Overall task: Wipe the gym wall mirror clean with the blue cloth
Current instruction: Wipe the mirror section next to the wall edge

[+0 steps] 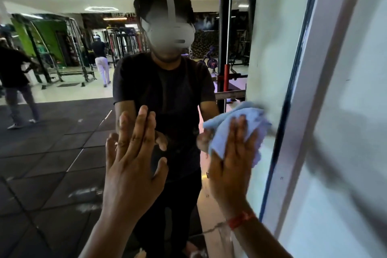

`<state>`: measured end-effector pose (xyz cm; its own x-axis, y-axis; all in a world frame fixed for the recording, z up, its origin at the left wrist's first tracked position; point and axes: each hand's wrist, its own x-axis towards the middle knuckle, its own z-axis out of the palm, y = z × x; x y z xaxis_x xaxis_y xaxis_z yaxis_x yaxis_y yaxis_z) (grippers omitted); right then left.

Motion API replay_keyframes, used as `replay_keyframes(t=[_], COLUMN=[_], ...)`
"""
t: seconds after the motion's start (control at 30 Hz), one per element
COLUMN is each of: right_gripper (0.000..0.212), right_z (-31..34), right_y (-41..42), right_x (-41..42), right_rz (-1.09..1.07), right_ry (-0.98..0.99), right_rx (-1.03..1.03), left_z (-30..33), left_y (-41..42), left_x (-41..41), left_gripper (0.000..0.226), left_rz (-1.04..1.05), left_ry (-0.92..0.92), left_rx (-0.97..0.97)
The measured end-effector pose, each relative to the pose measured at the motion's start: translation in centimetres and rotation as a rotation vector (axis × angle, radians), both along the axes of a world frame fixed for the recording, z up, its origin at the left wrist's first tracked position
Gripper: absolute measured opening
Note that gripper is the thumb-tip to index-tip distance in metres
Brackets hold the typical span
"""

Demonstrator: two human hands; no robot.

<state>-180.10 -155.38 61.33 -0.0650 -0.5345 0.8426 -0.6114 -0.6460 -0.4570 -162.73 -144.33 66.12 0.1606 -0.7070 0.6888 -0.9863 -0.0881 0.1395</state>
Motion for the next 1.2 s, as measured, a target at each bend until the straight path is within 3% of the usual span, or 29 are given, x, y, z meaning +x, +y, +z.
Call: replay_keyframes(t=[0.07,0.13,0.23,0.3,0.33,0.43,0.5,0.57,0.63,0.7,0.8,0.87,0.93,1.03,1.07,1.2], right_gripper=[0.062,0.058,0.057,0.060,0.064,0.068,0.063,0.059,0.061,0.063,0.061,0.059,0.059,0.061,0.062,0.061], right_z=[-1.5,-1.6,-0.7,-0.7,-1.1,-3.0,-2.9,-2.2,-1.9,-2.2,-3.6,-3.0,-2.4,-3.0,-3.5,-3.3], right_y=[2.1,0.7,-2.0,-1.5,-0.4,2.2,1.0,-0.8,-1.3,0.2,2.1,0.4,-1.6,-1.6,-0.7,0.7], right_x=[2.3,0.7,-3.6,-3.6,-2.3,0.7,-1.1,-4.1,-4.9,-2.1,1.5,-0.5,-3.4,-3.7,-2.2,0.4], right_rz=[0.155,0.152,-0.104,-0.134,-0.085,0.101,0.074,-0.059,-0.168,-0.075,0.128,0.092,-0.027,-0.110,-0.051,0.171], right_ry=[0.339,0.506,0.256,0.031,0.037,0.359,0.491,0.439,0.215,0.129,0.439,0.530,0.402,0.044,0.046,0.423], right_rx=[-0.088,-0.181,-0.102,-0.009,0.022,-0.009,-0.061,-0.064,0.012,0.026,-0.079,-0.170,-0.153,0.033,0.058,-0.085], left_z=[-0.6,-1.0,-1.3,-1.5,-1.7,-2.2,-2.2,-2.1,-2.1,-2.3,-2.6,-2.7,-2.7,-2.9,-3.1,-3.4], left_y=[-0.1,0.0,0.3,0.2,0.1,-0.1,-0.1,0.0,0.1,0.1,0.1,0.2,0.1,-0.1,-0.2,-0.4], left_x=[-0.1,0.0,0.4,0.2,0.0,-0.7,-0.6,-0.5,-0.3,-0.4,-0.4,-0.1,0.0,-0.6,-0.9,-0.8], left_gripper=[0.096,0.097,0.097,0.099,0.100,0.106,0.107,0.105,0.103,0.104,0.106,0.104,0.102,0.102,0.103,0.101], left_rz=[0.001,0.003,0.009,0.017,0.025,0.039,0.048,0.051,0.049,0.045,0.048,0.043,0.041,0.045,0.046,0.056], left_ry=[-0.009,-0.023,-0.029,-0.022,-0.022,-0.007,-0.013,-0.026,-0.038,-0.028,-0.031,-0.038,-0.034,-0.004,0.011,0.007], left_rx=[0.006,0.013,0.010,0.014,0.020,0.023,0.030,0.031,0.031,0.021,0.029,0.026,0.011,-0.005,-0.008,-0.016])
